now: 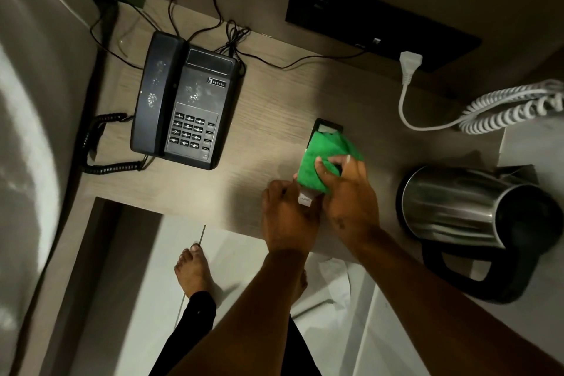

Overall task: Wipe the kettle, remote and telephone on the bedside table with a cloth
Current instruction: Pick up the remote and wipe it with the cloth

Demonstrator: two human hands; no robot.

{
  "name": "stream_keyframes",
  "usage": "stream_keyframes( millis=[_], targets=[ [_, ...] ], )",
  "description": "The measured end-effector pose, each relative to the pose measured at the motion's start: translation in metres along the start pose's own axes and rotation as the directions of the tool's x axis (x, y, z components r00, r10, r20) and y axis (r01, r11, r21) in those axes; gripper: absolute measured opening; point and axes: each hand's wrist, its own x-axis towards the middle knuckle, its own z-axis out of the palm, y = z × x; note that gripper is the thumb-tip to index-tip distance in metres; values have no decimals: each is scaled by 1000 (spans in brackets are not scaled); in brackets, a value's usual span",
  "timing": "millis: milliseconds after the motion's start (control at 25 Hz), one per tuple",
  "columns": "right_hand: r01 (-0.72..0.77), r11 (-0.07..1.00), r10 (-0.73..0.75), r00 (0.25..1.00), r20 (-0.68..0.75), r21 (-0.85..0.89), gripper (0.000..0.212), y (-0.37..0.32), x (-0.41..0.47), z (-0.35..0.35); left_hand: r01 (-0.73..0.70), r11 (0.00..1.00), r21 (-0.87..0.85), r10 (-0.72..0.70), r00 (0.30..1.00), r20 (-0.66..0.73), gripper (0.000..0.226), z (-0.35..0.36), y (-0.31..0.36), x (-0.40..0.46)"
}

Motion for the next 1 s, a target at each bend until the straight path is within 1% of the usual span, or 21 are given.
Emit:
stream_keyframes(
  millis=[80, 160, 200, 240, 320, 360, 440, 480, 560, 640, 680, 760, 800, 840, 920, 1000],
  targets=[
    [20, 998, -21, 1000, -10, -67, 47, 2, 22, 0, 4, 1000, -28, -4, 1000, 8, 48, 1, -2, -1],
    [-64, 988, 62, 998, -16, -143, 56, 2, 60, -4, 42, 998, -52, -41, 999, 22, 55, 3, -3, 1],
    [-124, 983, 122, 992, -28, -136, 62, 1, 72, -7, 66, 995, -74, -64, 998, 30, 57, 3, -3, 2],
    [-153, 981, 150, 988, -36, -118, 64, -1, 74, -8, 83, 991, -101, -79, 996, 38, 56, 2, -2, 2],
    [-73, 991, 70, 997, -23, -109, 60, -4, 47, -4, 94, 986, -140, -89, 995, 42, 49, 1, 0, 2],
    [-31, 997, 30, 1000, -8, -76, 55, -3, 26, -1, 92, 985, -149, -87, 995, 42, 47, 0, 0, 1],
    [-20, 1000, 20, 1000, -6, -5, 50, 2, -4, -2, 103, 976, -190, -97, 994, 43, 50, -2, 1, 0],
    [-26, 999, 26, 1000, -7, -34, 48, 6, 0, -2, 114, 971, -208, -106, 993, 48, 51, -2, 1, 0],
    [-77, 986, 73, 997, -34, -145, 51, 11, 33, -3, 95, 984, -153, -90, 995, 44, 54, 0, -2, 0],
    [-135, 979, 125, 989, -75, -152, 58, 4, 64, -6, 73, 992, -100, -69, 997, 40, 57, 2, -3, 2],
    [-123, 983, 115, 992, -58, -139, 58, -1, 66, -5, 76, 993, -95, -73, 997, 35, 56, 1, -3, 2],
    [7, 982, -4, 1000, 17, -187, 57, -4, 46, 0, 89, 989, -120, -86, 996, 34, 48, 1, -1, 2],
    [56, 975, -44, 997, 62, -216, 57, 0, 29, 2, 100, 985, -137, -97, 995, 33, 45, 1, -1, 2],
    [74, 977, -60, 995, 76, -199, 59, 5, 12, 1, 104, 983, -149, -100, 995, 29, 45, 1, -2, 2],
    [36, 990, -31, 999, 35, -133, 57, 21, 0, -6, 81, 988, -131, -80, 997, 18, 53, 3, -3, 1],
    [-3, 987, 3, 1000, 0, -161, 57, 25, 20, -8, 55, 995, -83, -54, 998, 13, 61, 4, -4, 0]
  ],
)
